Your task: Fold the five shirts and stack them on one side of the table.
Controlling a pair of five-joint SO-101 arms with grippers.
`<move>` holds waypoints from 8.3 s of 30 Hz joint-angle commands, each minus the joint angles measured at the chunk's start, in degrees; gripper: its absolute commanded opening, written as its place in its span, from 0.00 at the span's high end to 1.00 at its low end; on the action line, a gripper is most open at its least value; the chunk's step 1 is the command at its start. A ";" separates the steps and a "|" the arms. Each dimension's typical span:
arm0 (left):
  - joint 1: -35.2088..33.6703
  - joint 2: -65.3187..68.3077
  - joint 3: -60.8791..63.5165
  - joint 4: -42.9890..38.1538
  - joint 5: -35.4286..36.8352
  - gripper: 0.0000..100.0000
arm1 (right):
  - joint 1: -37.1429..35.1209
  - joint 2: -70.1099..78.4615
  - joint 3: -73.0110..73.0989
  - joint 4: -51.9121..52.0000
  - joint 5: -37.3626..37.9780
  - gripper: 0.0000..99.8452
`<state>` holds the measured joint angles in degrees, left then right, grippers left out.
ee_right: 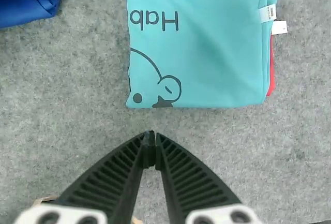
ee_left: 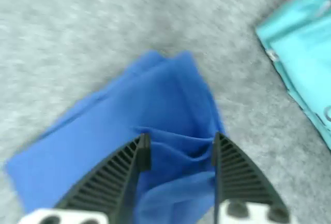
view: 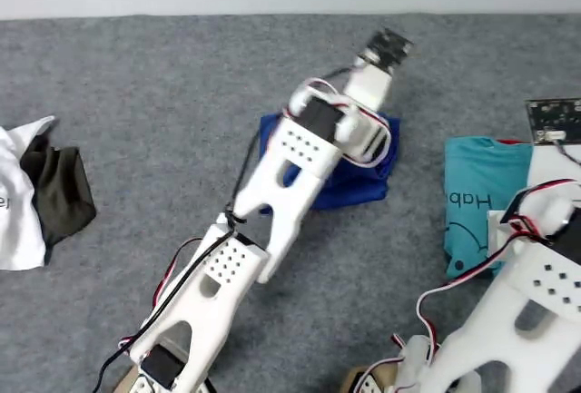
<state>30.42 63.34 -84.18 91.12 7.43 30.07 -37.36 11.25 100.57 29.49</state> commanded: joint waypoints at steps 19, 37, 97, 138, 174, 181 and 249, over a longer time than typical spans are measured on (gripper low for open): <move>-4.92 -9.49 19.56 8.18 -11.96 0.99 | -13.58 -1.45 -0.44 1.98 -5.19 0.99; 1.76 -15.30 23.96 9.41 -11.60 1.00 | 1.36 -1.45 -0.79 1.80 2.55 0.99; -69.01 -72.70 73.45 9.23 -26.73 1.00 | -41.80 53.76 -32.09 -19.47 -30.33 0.85; -69.89 -72.62 85.67 -0.44 -27.34 1.00 | -38.64 80.84 -52.40 -25.89 -22.59 0.99; -69.89 -72.62 85.67 -0.35 -27.34 1.00 | -34.33 89.45 -86.15 -15.08 -18.20 0.80; -69.89 -72.62 85.67 -0.09 -27.34 1.00 | -39.25 89.89 -95.74 1.89 -24.62 0.80; -70.07 -72.70 85.76 1.23 -26.99 1.00 | -41.36 92.62 -60.66 -4.88 -42.73 0.65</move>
<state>-39.74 -6.64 1.71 91.65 -19.47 -9.23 55.03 -48.88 93.98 -12.70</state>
